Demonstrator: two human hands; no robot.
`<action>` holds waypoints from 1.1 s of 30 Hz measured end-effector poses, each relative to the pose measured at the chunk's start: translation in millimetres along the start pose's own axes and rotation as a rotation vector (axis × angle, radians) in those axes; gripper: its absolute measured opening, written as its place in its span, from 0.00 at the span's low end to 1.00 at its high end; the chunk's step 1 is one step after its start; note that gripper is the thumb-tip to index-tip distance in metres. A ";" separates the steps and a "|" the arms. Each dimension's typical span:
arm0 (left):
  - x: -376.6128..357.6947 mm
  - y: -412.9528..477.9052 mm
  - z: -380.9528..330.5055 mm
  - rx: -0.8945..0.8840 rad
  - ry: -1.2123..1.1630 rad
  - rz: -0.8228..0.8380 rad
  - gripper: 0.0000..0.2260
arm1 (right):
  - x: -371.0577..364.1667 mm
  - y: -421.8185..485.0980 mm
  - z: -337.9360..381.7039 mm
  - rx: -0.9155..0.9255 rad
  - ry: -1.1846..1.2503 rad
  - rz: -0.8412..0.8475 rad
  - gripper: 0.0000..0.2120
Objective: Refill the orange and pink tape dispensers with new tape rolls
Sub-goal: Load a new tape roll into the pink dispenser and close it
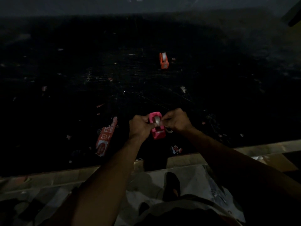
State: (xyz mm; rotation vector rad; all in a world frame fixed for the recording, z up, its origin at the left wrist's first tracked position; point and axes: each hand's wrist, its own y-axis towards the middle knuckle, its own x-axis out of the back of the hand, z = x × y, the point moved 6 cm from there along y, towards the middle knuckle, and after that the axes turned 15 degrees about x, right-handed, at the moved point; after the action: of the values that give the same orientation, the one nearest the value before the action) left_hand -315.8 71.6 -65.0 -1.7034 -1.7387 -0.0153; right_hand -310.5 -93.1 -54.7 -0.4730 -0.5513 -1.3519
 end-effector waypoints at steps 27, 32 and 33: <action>10.4 1.2 1.0 -0.043 -0.016 -0.041 0.15 | -11.1 2.8 4.8 -0.071 0.045 -0.109 0.06; 32.7 0.5 -13.3 -0.083 -0.044 -0.028 0.17 | -14.1 12.0 21.0 -0.062 0.140 -0.184 0.05; 36.9 0.8 -16.4 -0.089 -0.053 -0.025 0.17 | -14.8 14.1 23.7 -0.059 0.157 -0.200 0.05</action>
State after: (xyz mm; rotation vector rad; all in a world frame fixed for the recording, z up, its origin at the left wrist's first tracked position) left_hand -303.8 96.4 -35.5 -1.7608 -1.8230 -0.0602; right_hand -300.8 -64.9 -45.3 -0.3629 -0.4387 -1.5847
